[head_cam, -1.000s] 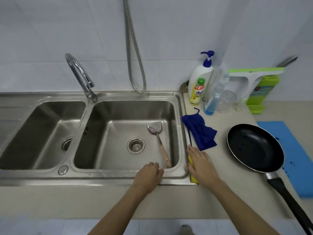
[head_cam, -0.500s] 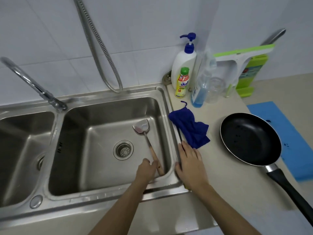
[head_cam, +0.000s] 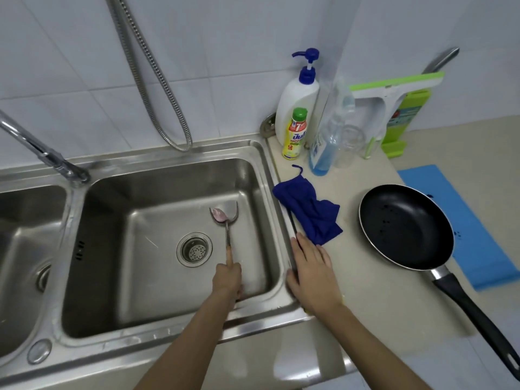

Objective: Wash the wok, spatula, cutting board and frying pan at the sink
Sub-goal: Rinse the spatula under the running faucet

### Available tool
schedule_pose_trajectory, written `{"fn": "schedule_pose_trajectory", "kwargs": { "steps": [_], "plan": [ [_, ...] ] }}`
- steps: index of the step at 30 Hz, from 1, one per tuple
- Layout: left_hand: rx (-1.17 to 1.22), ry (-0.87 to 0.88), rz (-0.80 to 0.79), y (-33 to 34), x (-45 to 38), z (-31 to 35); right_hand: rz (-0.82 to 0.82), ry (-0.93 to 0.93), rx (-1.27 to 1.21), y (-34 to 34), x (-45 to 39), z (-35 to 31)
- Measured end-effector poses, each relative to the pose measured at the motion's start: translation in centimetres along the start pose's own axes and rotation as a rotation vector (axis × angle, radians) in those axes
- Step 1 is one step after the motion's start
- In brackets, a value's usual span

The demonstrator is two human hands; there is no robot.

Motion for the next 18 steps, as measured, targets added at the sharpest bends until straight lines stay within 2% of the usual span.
{"fn": "schedule_pose_trajectory", "kwargs": {
  "steps": [8,13,18],
  "plan": [
    [-0.69,0.419,0.07,-11.1,0.0,1.7,-0.053,0.018,0.058,-0.7,0.1,-0.6],
    [-0.7,0.506,0.07,-19.6,0.3,2.9,0.013,0.017,0.003,-2.3,-1.4,-4.0],
    [-0.661,0.496,0.051,-27.5,0.5,3.3,0.018,-0.039,-0.245,-3.1,-7.2,-13.2]
  ]
}}
Point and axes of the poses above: each hand's wrist, its own x-axis away from the middle knuckle, its own y-axis out of the palm, z = x × y, the point moved 8 cm from there along -x, towards the middle knuckle, and after that the axes turned 6 degrees about z, right-handed, at the moved point
